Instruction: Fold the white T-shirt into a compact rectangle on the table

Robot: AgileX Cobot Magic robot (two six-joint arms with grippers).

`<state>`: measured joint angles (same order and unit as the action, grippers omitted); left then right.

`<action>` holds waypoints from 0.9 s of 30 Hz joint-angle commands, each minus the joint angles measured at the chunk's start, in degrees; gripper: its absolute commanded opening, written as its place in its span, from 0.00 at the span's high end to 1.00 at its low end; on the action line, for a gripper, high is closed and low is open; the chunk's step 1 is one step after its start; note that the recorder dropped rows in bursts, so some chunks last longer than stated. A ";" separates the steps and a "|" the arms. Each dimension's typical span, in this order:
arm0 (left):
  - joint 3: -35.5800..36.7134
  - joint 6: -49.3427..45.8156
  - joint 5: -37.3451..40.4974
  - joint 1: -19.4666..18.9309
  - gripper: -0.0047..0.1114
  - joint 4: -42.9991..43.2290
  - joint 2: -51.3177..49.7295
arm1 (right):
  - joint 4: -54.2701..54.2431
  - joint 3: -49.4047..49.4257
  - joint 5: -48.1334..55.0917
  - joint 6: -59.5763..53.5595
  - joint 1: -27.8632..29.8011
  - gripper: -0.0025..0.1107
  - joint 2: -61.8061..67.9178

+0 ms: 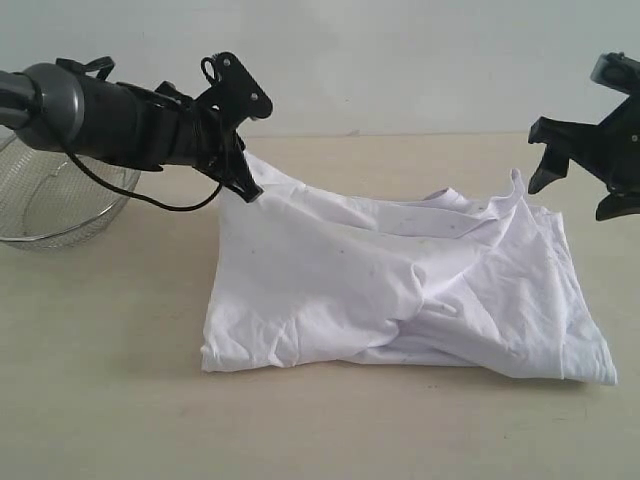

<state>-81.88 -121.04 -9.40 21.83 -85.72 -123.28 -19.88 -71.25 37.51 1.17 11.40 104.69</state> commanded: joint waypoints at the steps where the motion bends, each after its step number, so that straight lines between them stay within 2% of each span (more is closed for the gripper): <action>1: -0.45 0.65 -1.29 -0.01 0.91 -1.43 0.13 | 0.05 -0.32 -0.59 -0.83 -0.03 0.35 -0.73; 3: -0.45 0.65 -1.07 -0.01 0.85 -3.53 0.13 | 0.05 -0.32 -0.59 -1.82 -0.03 0.35 -0.73; 5: -0.45 0.65 -1.08 -0.01 0.75 -5.19 0.13 | 0.05 -0.32 -0.59 -1.93 -0.03 0.35 -0.73; 9: -0.45 0.51 -1.08 -0.01 0.43 -6.00 0.13 | 0.05 -0.32 -0.39 -2.16 -0.03 0.35 -0.73; 11: -0.45 0.51 -1.66 -0.01 0.34 -6.82 0.13 | 0.05 -0.32 -0.16 -2.27 -0.03 0.35 -0.73; 15: -0.45 -1.13 -2.80 -0.01 0.36 -14.23 1.14 | 0.05 -0.32 0.50 -4.46 -0.03 0.35 -0.73; 19: 1.56 -0.46 -2.48 -0.01 0.48 -14.23 4.92 | 0.14 -0.32 4.09 -7.74 0.07 0.37 -0.73; 22: 6.25 2.18 -1.27 0.08 0.55 -14.23 9.91 | -0.89 -0.32 9.46 -10.46 0.07 0.48 -0.73; 25: 12.84 6.30 -1.09 0.08 0.55 -14.23 15.12 | -0.89 -0.32 13.96 -10.03 0.07 0.59 -0.83; 27: 18.20 7.36 0.82 0.11 0.55 -14.23 18.96 | -0.89 -0.05 17.02 -10.03 0.07 0.62 -1.14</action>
<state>-69.31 -116.50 -10.60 21.83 -99.04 -108.70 -20.53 -71.25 50.26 -8.26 11.40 104.69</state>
